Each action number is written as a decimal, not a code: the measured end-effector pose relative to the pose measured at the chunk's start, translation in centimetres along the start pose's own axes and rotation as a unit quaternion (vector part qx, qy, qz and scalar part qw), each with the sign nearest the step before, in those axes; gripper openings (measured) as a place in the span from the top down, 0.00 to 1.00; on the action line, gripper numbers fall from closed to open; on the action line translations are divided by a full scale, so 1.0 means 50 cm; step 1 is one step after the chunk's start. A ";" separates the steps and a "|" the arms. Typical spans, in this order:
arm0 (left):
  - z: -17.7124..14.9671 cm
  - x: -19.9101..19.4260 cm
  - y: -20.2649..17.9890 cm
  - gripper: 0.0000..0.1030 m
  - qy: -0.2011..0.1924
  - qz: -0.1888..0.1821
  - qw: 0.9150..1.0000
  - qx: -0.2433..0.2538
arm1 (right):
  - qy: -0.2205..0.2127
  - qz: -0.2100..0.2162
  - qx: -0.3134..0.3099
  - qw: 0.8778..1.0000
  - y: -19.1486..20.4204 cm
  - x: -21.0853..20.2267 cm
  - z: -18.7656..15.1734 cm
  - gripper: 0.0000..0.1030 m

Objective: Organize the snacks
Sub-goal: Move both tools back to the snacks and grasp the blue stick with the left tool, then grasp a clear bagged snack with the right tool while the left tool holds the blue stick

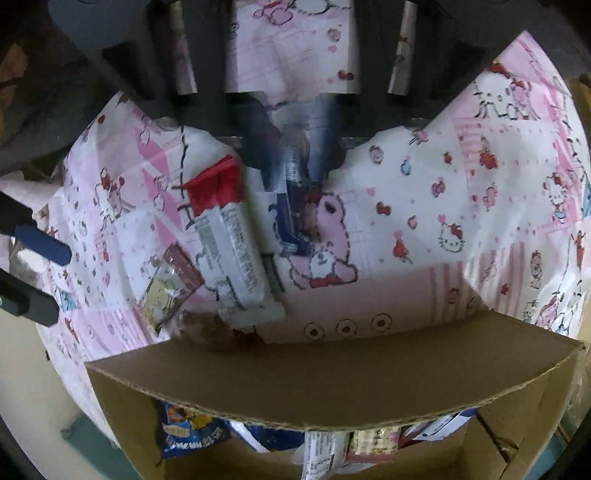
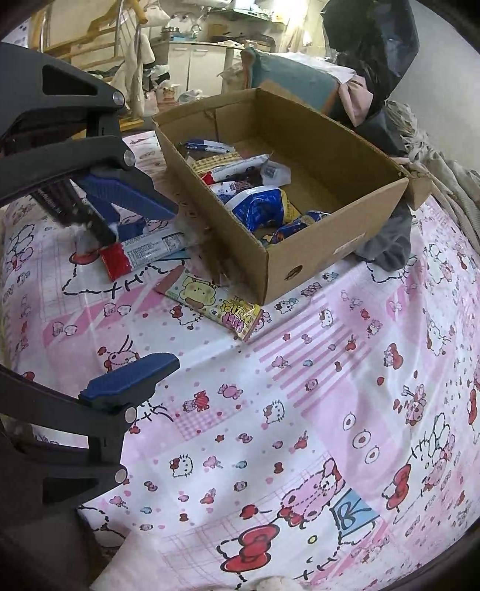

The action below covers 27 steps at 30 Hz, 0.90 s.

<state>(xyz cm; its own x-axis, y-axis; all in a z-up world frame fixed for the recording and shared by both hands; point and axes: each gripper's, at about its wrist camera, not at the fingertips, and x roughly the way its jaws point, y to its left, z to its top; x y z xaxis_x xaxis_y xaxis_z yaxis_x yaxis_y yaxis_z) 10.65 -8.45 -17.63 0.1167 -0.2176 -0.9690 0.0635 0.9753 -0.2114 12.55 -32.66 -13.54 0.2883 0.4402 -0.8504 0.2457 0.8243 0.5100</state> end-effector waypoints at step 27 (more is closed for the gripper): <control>0.011 -0.122 0.101 0.87 -0.064 -0.011 0.994 -0.093 | 0.043 -0.122 -0.229 0.965 0.174 0.254 0.035 0.26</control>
<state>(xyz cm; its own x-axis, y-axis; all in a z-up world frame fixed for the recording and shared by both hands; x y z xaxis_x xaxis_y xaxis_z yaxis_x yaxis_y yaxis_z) 10.80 -2.23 -12.69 0.2440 -0.2308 -0.9419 -0.1156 0.9574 -0.2645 19.97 -20.54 -19.66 0.1903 0.2240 -0.9558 -0.1436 0.9695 0.1986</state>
